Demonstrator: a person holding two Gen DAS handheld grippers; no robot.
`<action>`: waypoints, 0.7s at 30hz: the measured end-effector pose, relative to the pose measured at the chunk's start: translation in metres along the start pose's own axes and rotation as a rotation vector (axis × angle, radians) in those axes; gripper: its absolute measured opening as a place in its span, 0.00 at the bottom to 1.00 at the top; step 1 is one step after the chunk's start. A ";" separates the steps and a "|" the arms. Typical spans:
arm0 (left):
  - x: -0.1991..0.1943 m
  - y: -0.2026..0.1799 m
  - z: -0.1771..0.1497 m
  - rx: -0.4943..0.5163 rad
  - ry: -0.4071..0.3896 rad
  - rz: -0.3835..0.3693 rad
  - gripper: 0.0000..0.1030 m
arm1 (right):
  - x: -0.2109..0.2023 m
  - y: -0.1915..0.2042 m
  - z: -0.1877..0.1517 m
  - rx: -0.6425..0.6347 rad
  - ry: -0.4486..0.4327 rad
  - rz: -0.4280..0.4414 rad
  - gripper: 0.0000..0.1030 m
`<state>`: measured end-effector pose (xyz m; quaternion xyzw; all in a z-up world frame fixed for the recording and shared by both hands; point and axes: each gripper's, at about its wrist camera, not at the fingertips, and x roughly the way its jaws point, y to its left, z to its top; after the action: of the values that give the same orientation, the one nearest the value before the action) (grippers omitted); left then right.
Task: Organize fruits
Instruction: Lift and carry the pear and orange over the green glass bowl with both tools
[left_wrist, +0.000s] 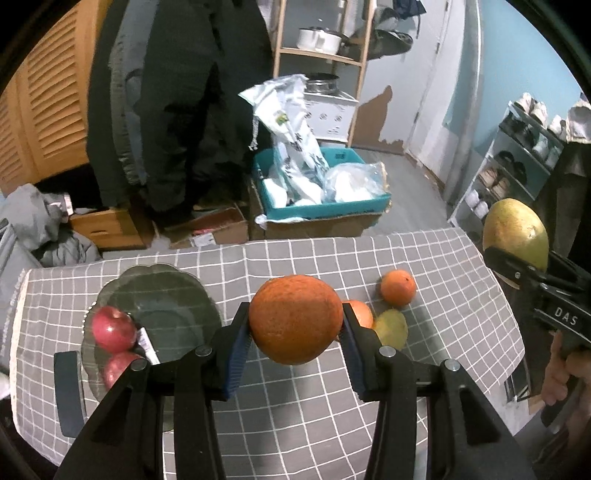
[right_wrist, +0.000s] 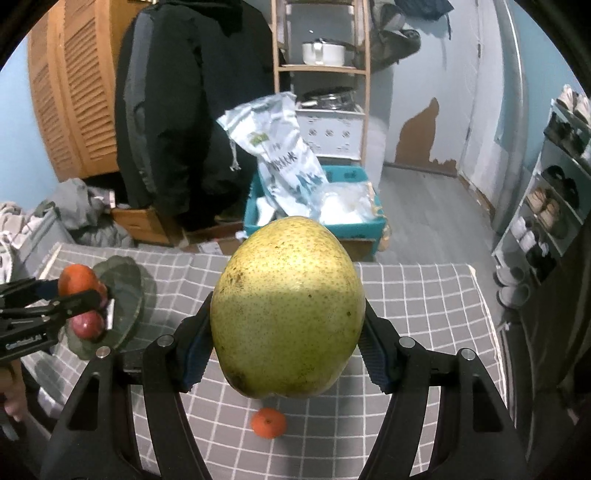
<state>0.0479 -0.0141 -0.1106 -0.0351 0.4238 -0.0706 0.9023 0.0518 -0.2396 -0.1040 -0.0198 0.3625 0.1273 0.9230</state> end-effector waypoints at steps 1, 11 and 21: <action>-0.001 0.004 0.000 -0.006 -0.004 0.008 0.45 | 0.000 0.004 0.002 -0.007 -0.002 0.007 0.67; -0.010 0.038 0.002 -0.058 -0.029 0.063 0.45 | 0.011 0.042 0.014 -0.049 -0.001 0.054 0.67; -0.012 0.077 -0.002 -0.112 -0.036 0.116 0.45 | 0.030 0.083 0.027 -0.083 0.014 0.106 0.67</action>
<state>0.0466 0.0634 -0.1126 -0.0623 0.4122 0.0064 0.9089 0.0707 -0.1495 -0.0995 -0.0396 0.3637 0.1910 0.9109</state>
